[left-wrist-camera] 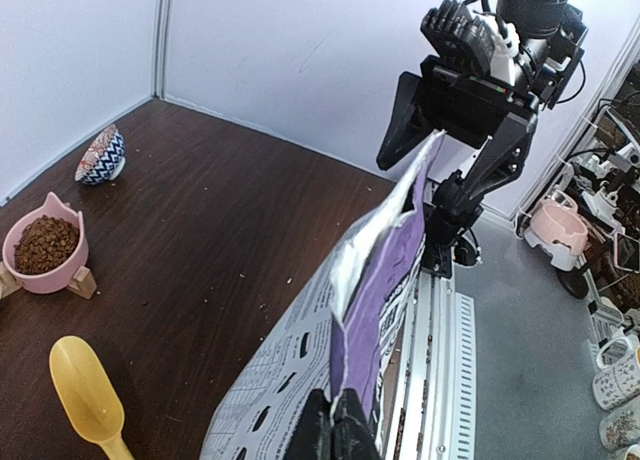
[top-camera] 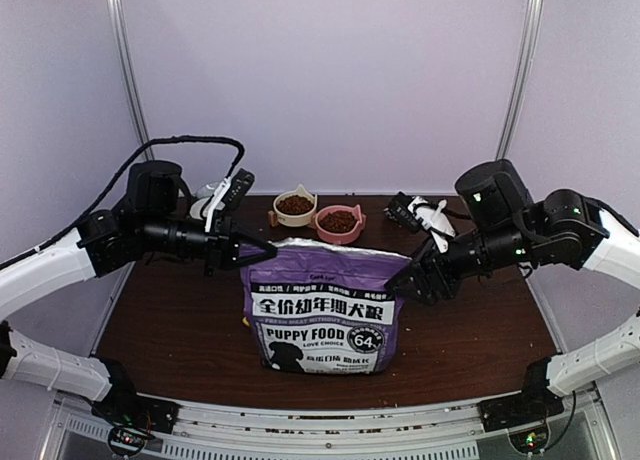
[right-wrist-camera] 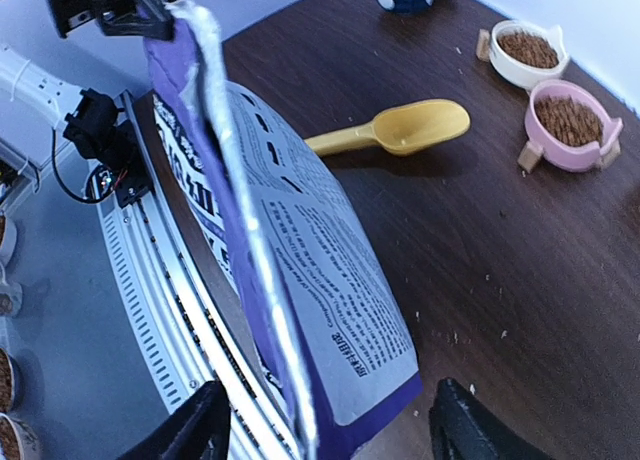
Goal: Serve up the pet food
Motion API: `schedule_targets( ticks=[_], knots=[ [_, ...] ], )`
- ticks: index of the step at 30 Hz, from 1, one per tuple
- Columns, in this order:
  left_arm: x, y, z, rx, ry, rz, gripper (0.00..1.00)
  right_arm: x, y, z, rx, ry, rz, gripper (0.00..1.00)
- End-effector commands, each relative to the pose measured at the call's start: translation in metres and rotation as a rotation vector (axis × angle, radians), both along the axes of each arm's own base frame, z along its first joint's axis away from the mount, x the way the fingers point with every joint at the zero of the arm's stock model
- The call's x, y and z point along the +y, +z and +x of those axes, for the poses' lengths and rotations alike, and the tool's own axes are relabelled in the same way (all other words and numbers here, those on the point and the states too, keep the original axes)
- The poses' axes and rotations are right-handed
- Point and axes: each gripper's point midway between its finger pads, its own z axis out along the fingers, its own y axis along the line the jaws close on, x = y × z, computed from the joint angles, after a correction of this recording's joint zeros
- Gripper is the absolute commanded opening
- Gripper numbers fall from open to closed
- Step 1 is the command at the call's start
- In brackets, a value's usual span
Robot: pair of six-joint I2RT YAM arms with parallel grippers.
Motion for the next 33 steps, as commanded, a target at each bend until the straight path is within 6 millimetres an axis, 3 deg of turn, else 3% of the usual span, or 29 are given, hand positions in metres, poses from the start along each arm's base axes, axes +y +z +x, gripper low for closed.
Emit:
schedule_targets(
  ticks=[1,6,9,18,22,24,27,29,30,33],
  knots=[
    [0.016,-0.003,0.006,-0.023,0.067,0.022,0.0,0.019,0.034,0.005,-0.048,0.012,0.252,0.74],
    [0.026,-0.011,0.007,-0.01,0.104,0.046,0.0,0.011,0.043,0.021,-0.093,-0.021,0.472,0.77],
    [0.027,-0.012,0.006,0.001,0.107,0.048,0.0,0.007,0.053,0.025,-0.11,0.007,0.582,0.72],
    [0.026,-0.012,0.012,0.01,0.132,0.057,0.0,0.03,0.038,0.009,-0.008,0.172,0.567,0.59],
    [0.025,-0.012,0.012,0.014,0.128,0.059,0.0,0.033,0.034,0.012,-0.003,0.17,0.556,0.45],
    [0.025,-0.011,0.012,0.013,0.122,0.059,0.0,0.034,0.036,0.013,-0.005,0.171,0.558,0.29],
    [0.026,-0.009,0.016,-0.005,0.134,0.095,0.29,0.036,0.039,0.014,-0.006,0.173,0.557,0.02],
    [0.028,-0.003,0.02,-0.029,0.143,0.157,0.52,0.037,0.042,0.014,-0.011,0.18,0.561,0.0],
    [0.025,0.0,0.02,-0.042,0.134,0.19,0.58,0.037,0.044,0.013,-0.014,0.188,0.565,0.0],
    [0.003,0.012,0.015,-0.096,0.076,0.267,0.68,0.04,0.048,0.011,-0.011,0.212,0.581,0.0]
  ],
)
